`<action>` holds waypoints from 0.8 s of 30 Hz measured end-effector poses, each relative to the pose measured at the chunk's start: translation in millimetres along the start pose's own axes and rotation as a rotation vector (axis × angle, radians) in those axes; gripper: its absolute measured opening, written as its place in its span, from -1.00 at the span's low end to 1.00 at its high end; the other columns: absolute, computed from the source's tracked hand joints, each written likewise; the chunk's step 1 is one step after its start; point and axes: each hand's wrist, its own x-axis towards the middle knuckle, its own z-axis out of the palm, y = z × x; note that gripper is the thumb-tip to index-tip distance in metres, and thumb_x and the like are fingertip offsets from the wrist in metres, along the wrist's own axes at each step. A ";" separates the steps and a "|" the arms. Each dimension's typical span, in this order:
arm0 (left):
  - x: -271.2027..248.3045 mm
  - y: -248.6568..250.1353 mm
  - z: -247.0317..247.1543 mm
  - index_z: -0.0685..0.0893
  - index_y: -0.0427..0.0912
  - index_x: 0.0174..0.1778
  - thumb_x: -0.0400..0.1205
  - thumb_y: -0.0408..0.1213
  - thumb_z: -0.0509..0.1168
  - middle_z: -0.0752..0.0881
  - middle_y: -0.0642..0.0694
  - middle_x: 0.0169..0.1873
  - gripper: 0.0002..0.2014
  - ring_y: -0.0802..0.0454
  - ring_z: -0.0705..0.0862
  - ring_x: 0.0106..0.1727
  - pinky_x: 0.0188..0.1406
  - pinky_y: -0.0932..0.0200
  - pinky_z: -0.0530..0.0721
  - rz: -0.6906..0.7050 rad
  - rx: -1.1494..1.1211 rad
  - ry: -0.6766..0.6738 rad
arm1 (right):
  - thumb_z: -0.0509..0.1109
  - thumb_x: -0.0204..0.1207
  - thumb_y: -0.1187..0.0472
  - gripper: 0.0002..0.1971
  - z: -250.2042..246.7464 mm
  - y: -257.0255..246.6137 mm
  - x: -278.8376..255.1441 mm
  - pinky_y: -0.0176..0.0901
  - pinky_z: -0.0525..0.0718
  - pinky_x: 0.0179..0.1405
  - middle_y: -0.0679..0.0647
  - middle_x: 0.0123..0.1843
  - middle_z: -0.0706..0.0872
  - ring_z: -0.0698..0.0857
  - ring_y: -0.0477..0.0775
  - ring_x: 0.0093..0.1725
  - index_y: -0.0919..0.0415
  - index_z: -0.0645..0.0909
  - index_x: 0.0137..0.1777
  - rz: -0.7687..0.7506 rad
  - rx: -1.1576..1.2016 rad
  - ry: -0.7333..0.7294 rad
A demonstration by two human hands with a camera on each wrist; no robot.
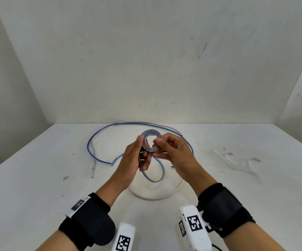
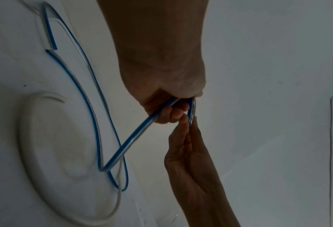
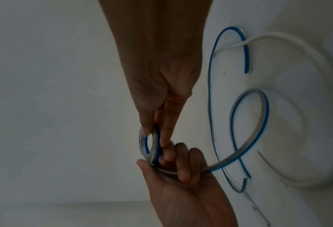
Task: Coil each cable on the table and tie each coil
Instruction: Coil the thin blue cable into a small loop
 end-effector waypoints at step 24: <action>7.6 2.8 -17.7 0.45 -0.17 -0.14 0.77 -0.14 0.06 0.17 -0.05 -0.50 -0.76 0.07 0.22 -0.59 -0.64 0.32 0.24 -0.230 0.292 -0.356 | 0.51 0.48 0.32 -0.82 -16.0 -25.4 0.8 -0.14 0.81 -0.29 0.21 -0.14 0.79 0.80 0.00 -0.21 0.28 0.72 0.07 0.048 -0.493 -0.177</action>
